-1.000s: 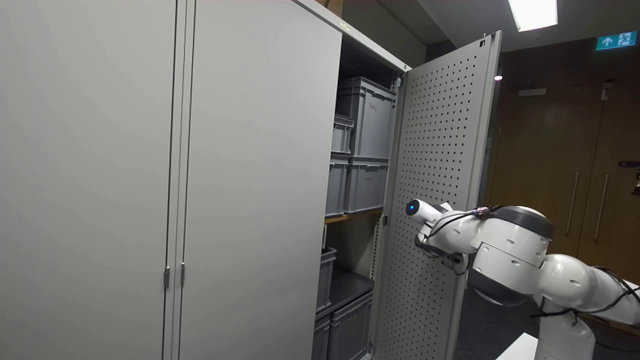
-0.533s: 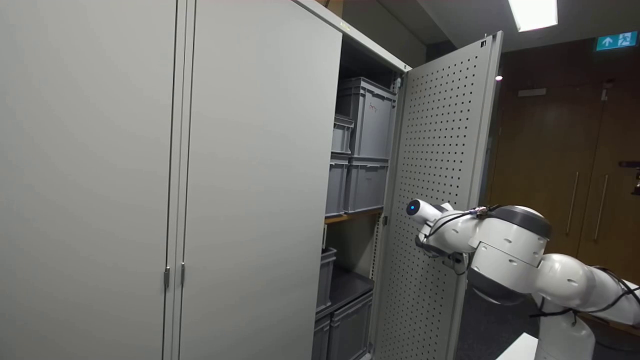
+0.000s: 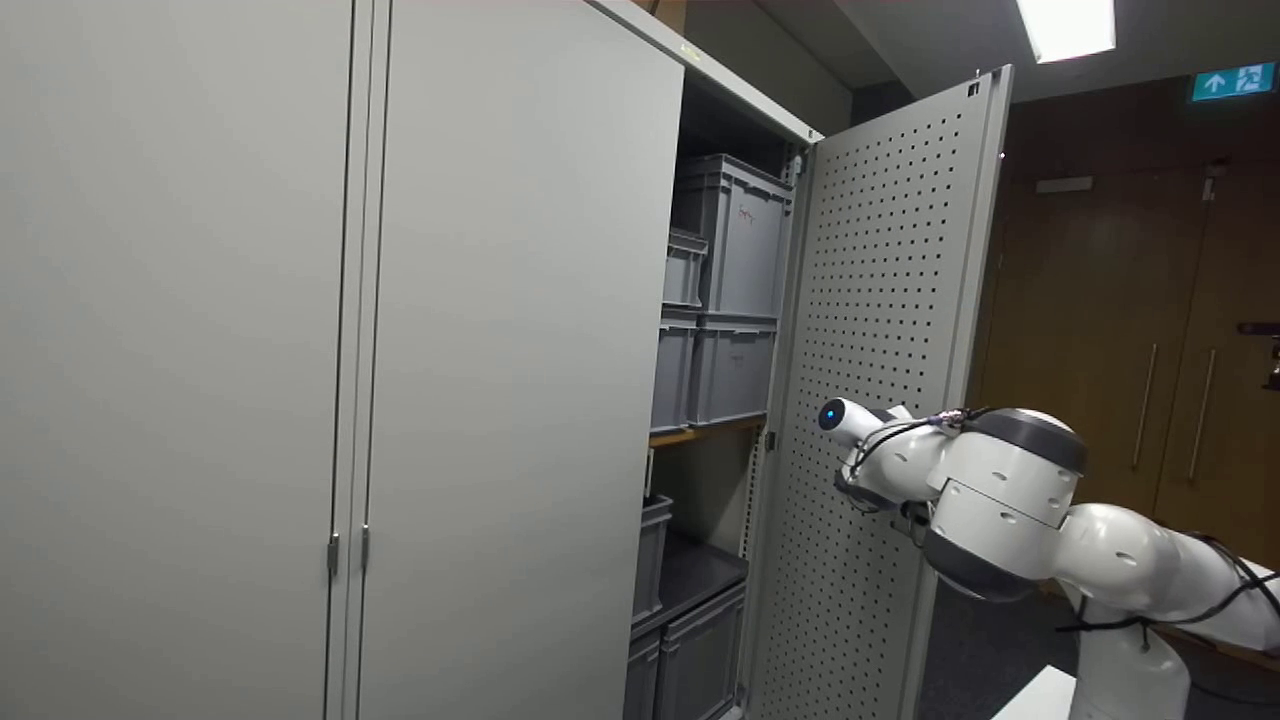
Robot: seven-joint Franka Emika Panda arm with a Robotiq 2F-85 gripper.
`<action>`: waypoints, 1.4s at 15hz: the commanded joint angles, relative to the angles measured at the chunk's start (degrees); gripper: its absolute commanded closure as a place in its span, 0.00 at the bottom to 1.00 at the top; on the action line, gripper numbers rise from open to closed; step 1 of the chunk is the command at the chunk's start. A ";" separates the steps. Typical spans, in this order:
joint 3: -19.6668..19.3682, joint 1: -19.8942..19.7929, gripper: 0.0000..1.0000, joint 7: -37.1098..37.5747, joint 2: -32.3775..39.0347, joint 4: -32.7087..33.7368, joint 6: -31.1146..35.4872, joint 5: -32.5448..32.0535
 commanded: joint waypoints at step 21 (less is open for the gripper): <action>1.58 -7.41 0.00 -4.81 1.39 -8.42 23.00 4.45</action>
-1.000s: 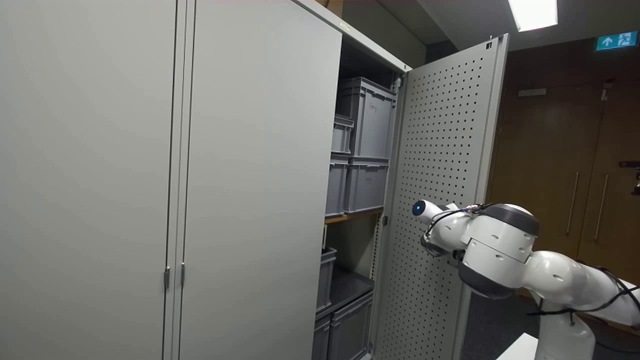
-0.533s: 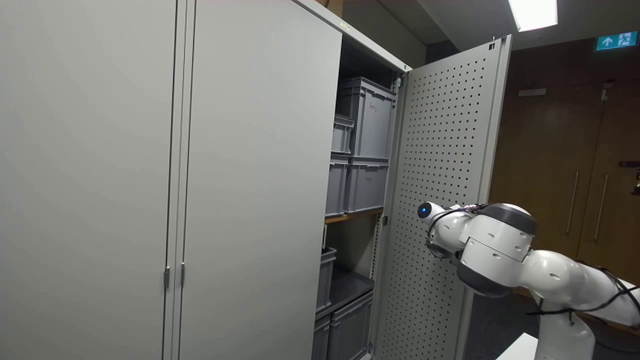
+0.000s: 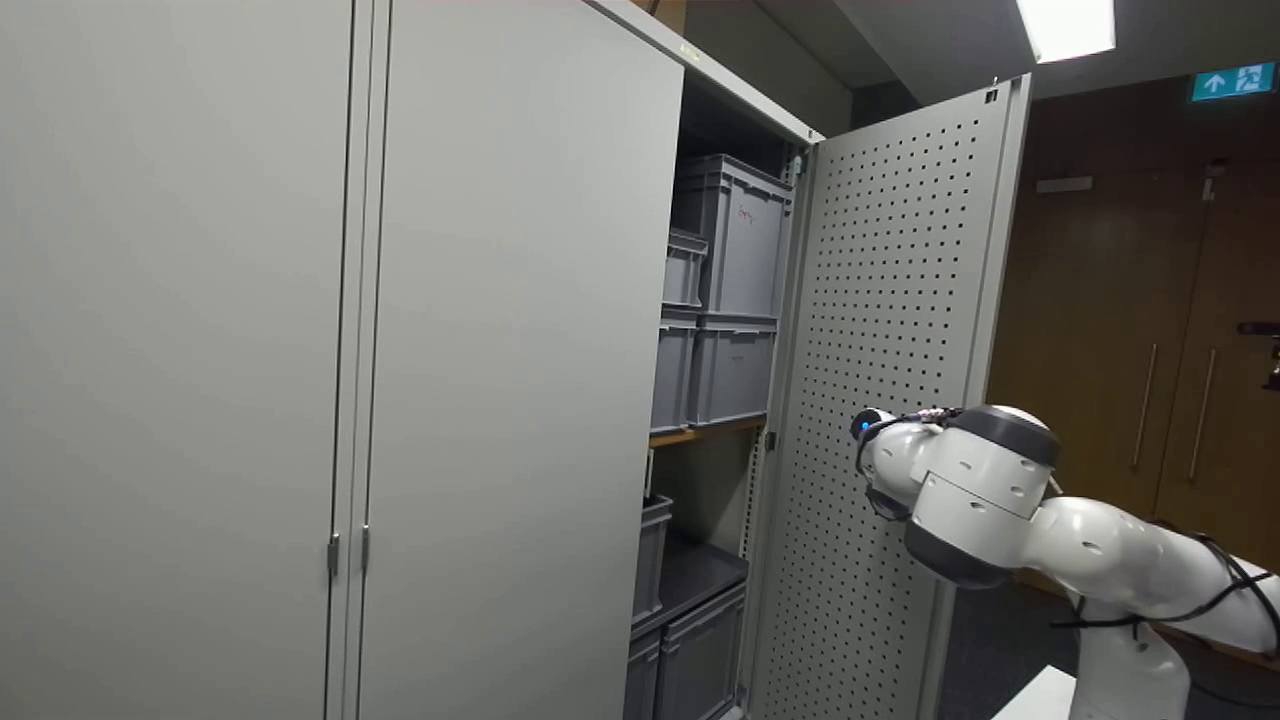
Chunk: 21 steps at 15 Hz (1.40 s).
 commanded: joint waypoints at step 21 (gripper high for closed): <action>4.58 -11.65 0.00 -11.14 0.82 -1.87 17.02 10.46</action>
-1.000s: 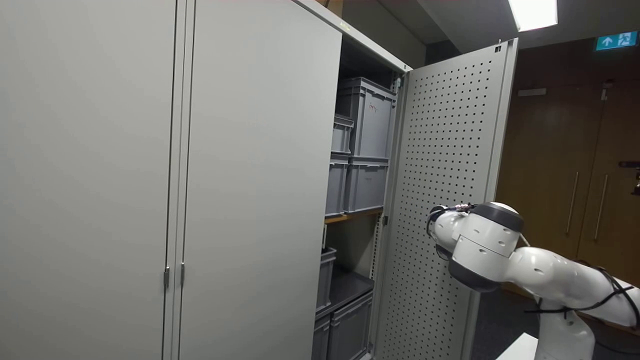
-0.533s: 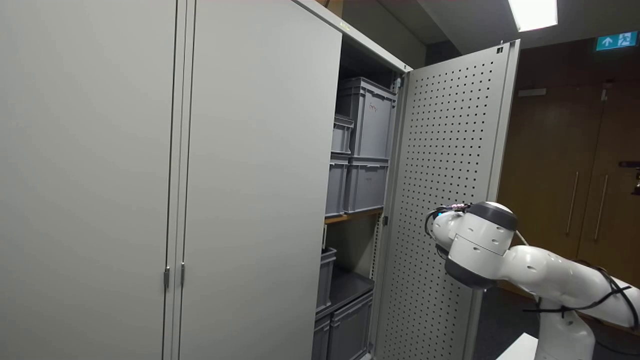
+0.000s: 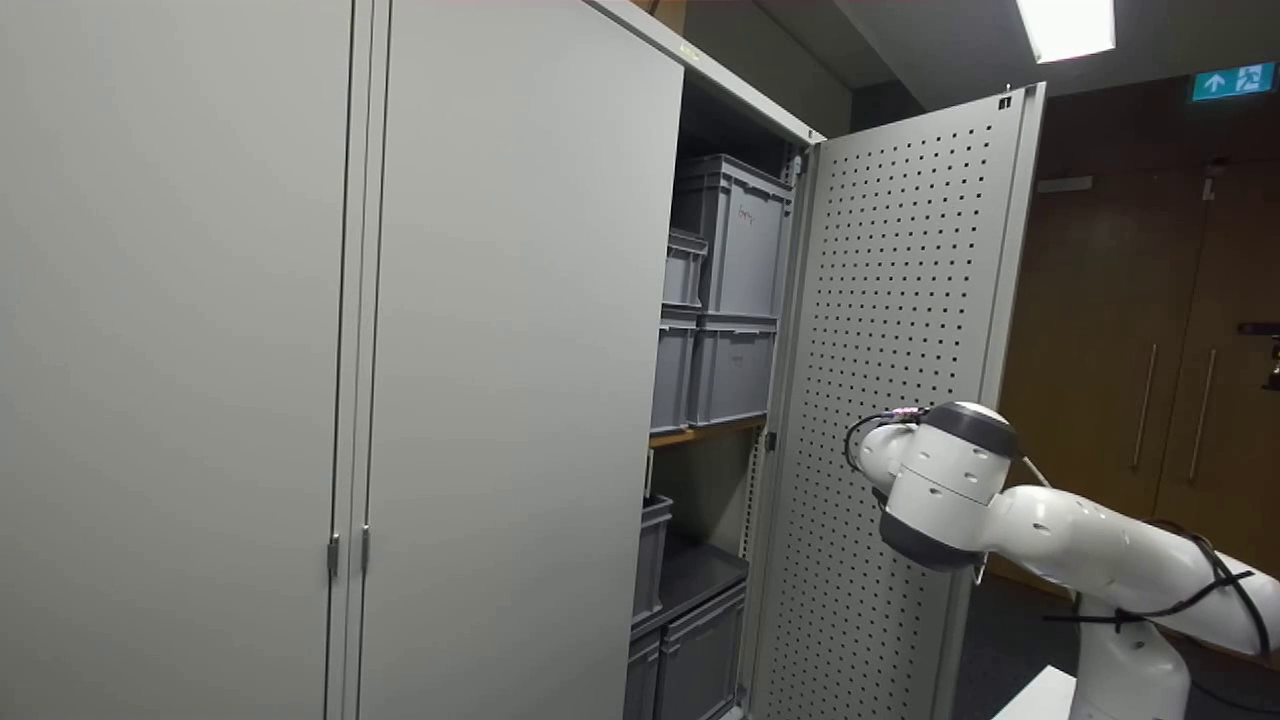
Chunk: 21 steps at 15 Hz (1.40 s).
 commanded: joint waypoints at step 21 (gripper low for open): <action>5.35 -11.86 0.00 -10.79 -0.68 -0.10 16.99 8.54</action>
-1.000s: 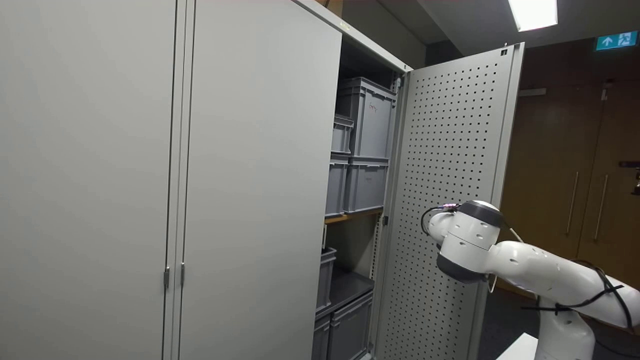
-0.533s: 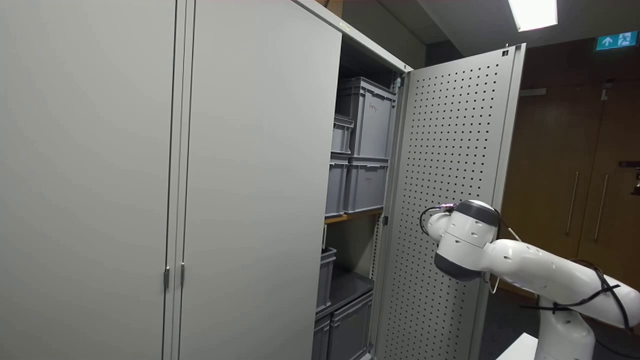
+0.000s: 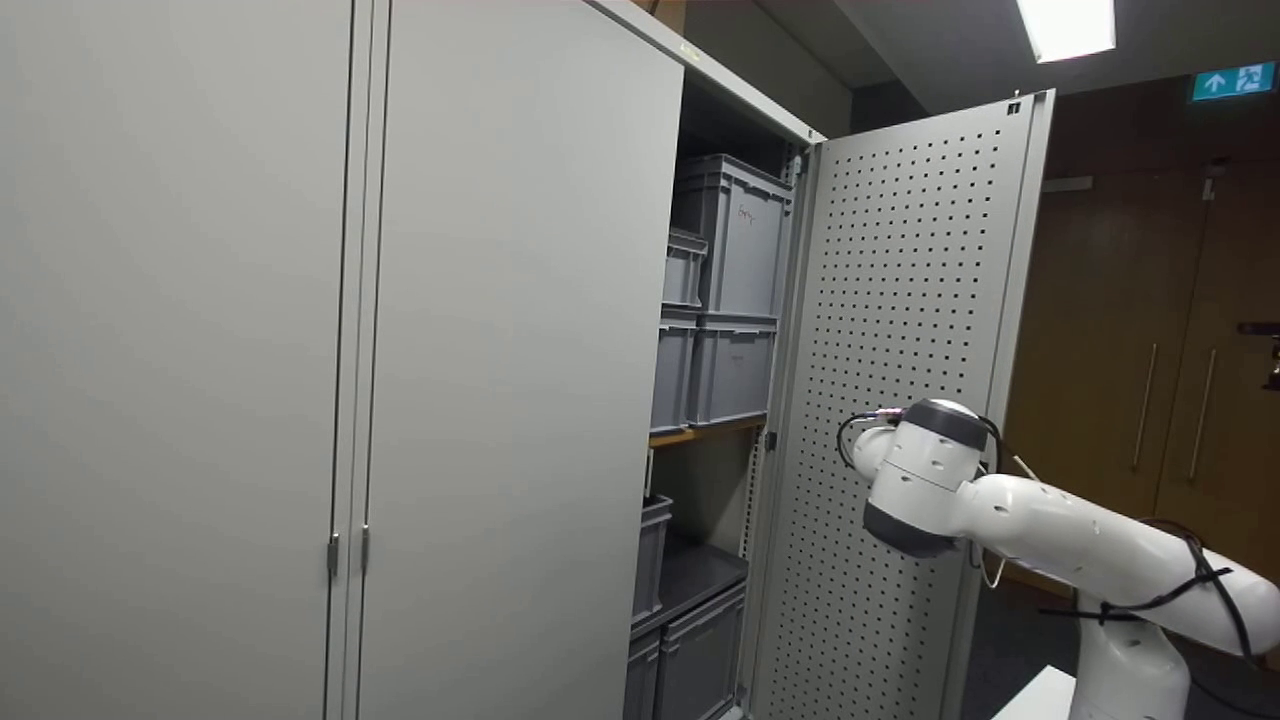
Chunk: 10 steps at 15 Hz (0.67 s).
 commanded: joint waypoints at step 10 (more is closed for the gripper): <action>3.01 -6.78 0.00 -5.50 -0.91 0.64 7.14 4.59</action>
